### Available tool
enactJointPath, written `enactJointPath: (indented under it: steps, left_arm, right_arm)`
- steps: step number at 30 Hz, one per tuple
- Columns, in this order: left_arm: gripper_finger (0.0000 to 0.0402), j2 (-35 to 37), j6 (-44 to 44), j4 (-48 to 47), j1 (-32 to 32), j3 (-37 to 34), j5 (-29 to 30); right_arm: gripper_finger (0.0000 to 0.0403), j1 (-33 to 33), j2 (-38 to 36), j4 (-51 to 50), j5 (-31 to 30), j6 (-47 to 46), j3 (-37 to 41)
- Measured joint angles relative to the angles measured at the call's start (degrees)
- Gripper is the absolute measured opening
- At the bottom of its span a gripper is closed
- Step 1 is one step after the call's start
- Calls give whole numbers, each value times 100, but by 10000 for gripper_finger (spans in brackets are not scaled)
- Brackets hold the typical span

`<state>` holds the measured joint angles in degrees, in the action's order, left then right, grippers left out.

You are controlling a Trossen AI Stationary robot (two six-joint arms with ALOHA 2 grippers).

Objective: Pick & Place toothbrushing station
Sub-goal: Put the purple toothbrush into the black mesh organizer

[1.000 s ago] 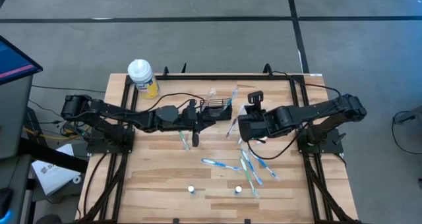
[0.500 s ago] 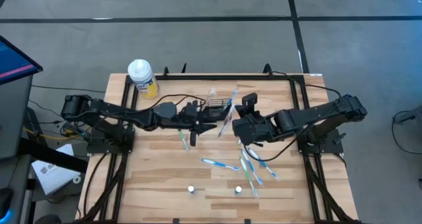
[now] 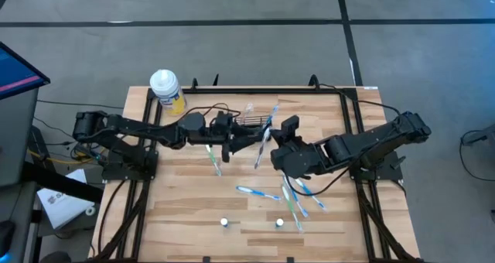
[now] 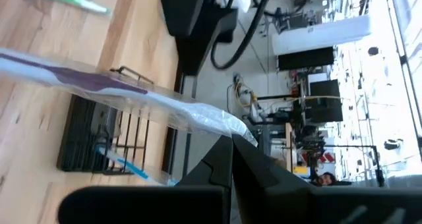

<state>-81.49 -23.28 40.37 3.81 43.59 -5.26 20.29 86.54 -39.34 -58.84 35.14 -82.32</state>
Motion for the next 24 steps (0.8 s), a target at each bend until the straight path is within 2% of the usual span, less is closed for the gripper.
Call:
enactJointPath:
  steps: [7, 13, 17, 24]
  left_arm:
    - [223, -85, -136, 285, -10, -4, -67]
    - [221, -427, -328, 633, 44, 31, -94]
    - [223, -637, -405, 1149, 48, 42, -128]
    - [217, -647, -395, 1245, 122, 38, -145]
  right_arm:
    - [0, -4, 0, 184, 0, 126, 0]
    - [0, -4, 0, 261, 9, 148, 1]
    - [0, -4, 0, 276, 14, 144, 2]
    - [0, -4, 0, 276, 27, 131, 2]
